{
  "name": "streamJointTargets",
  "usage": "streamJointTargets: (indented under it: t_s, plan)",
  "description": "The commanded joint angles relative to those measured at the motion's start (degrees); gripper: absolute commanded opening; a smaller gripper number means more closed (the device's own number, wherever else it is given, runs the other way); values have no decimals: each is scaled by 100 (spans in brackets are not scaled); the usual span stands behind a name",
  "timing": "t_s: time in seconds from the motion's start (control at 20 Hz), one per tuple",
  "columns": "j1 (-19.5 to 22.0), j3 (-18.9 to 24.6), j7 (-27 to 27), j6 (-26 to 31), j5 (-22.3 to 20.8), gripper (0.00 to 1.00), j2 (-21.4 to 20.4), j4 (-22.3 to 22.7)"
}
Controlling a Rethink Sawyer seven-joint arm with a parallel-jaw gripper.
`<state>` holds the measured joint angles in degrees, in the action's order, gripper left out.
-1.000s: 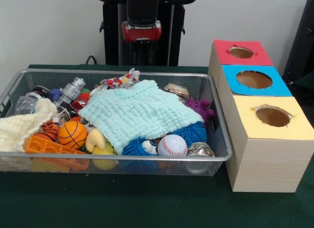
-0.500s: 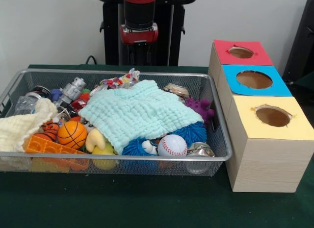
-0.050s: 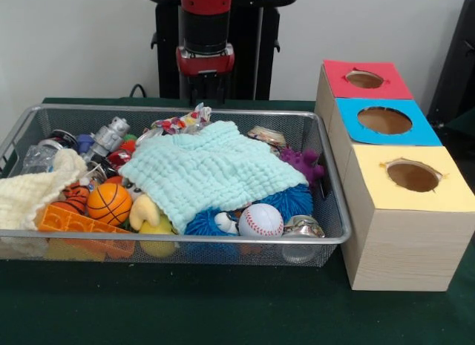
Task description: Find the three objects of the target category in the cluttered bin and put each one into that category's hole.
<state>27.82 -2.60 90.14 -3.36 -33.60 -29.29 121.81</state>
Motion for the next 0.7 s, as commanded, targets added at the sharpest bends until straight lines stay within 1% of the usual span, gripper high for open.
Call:
streamJointTargets:
  t_s: [0.05,0.2,0.45,0.7]
  plan:
    - [167,269,582,-610,-227,100,286,-994]
    - [156,255,588,-656,-256,100,375,-1068]
    - [285,354,545,-578,-344,100,440,-1171]
    - [360,434,560,-393,-373,100,310,-1042]
